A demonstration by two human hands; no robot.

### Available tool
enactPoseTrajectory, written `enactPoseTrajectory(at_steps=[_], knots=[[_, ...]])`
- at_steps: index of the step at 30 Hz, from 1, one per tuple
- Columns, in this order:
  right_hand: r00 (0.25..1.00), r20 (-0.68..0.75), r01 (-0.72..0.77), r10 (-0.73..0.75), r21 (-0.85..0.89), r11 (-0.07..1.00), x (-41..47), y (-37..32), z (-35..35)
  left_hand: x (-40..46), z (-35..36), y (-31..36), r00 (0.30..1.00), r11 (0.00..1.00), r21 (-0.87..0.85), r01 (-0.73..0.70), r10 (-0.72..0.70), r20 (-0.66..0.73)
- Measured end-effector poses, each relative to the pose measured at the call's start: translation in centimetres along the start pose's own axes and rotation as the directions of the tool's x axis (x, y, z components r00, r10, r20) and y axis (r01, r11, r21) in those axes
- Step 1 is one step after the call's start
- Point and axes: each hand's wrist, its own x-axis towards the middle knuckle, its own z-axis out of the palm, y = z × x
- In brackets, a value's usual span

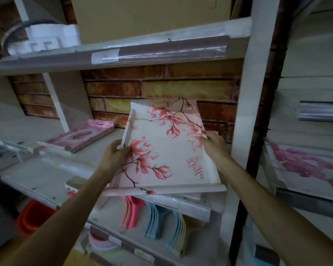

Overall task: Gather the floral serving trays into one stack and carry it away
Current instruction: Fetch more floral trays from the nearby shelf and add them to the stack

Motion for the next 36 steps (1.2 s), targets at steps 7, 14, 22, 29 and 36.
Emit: enactPoseTrajectory(at_steps=[7,14,22,29,36], knots=[[0.993,-0.106,-0.047,0.047,-0.001,0.999,1.6,0.7,0.8,6.2,1.6,-1.3,0.984,0.987,0.110,-0.121,0.105,0.141],[0.967,-0.218,-0.154,0.132,-0.086,0.984,3.9,5.8,2.0,11.3,3.8,-4.1,0.952,0.944,0.269,-0.189,0.109,0.288],[0.934,-0.326,-0.178,0.148,-0.062,0.982,2.8,7.0,4.0,13.7,5.1,-6.6,0.905,0.904,0.340,-0.258,0.103,0.413],[0.919,-0.373,-0.219,0.127,-0.215,0.952,3.1,8.9,4.1,14.3,6.2,-7.8,0.873,0.877,0.386,-0.287,0.074,0.483],[0.920,-0.375,-0.243,0.117,-0.310,0.919,2.8,10.1,3.4,14.5,7.8,-9.2,0.858,0.855,0.426,-0.295,0.041,0.511]])
